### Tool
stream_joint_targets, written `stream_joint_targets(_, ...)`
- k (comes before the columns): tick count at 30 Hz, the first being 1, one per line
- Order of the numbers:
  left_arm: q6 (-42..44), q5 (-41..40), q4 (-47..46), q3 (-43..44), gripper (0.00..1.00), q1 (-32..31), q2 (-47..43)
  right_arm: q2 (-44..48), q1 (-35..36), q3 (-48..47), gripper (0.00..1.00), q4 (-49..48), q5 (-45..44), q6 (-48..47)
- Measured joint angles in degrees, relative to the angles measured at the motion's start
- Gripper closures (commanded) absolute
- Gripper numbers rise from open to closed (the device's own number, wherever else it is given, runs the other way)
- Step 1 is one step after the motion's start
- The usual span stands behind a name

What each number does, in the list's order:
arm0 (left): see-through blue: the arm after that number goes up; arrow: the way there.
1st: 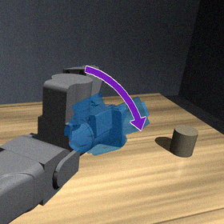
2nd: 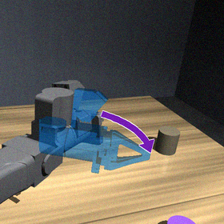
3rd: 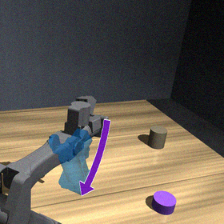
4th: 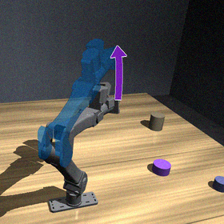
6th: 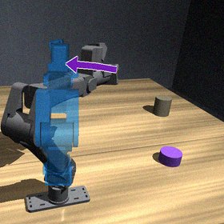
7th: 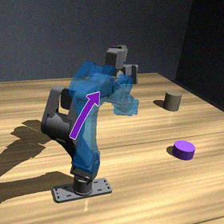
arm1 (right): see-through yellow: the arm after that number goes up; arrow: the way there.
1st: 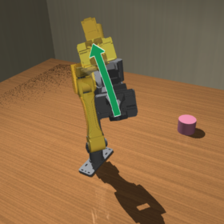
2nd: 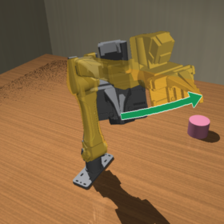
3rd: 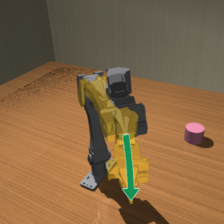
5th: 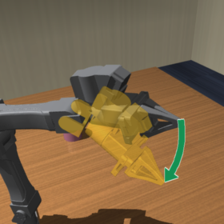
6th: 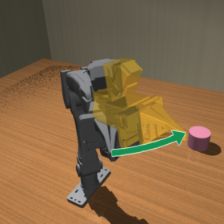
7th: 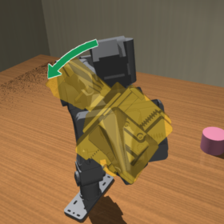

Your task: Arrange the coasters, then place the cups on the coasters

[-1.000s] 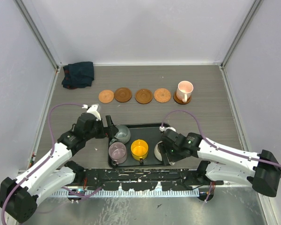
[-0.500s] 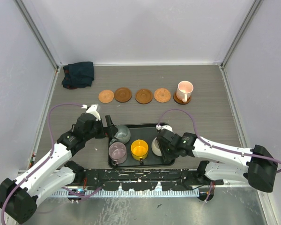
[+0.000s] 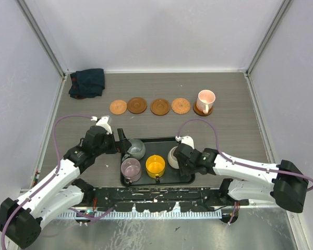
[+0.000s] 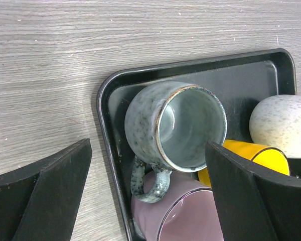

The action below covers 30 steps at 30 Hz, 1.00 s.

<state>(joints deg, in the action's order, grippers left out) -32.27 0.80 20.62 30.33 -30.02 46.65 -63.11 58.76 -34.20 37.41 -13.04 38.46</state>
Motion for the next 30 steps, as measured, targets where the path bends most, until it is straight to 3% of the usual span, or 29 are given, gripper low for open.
stream_joint_targets(7, 0.1, 0.0, 0.0, 0.0, 0.04, 0.0, 0.0, 0.5, 0.0, 0.3, 0.66, -0.6, -1.7, 0.7)
stream_joint_targets(13, 0.1, 0.0, 0.0, 0.0, 0.04, 0.0, 0.0, 0.5, 0.0, 0.5, 0.98, -2.3, -2.1, 0.9)
stream_joint_targets(30, 0.1, -0.6, 0.0, -0.3, 0.04, 0.0, -0.1, -0.4, 0.0, 0.4, 0.99, -3.2, -6.3, -2.4)
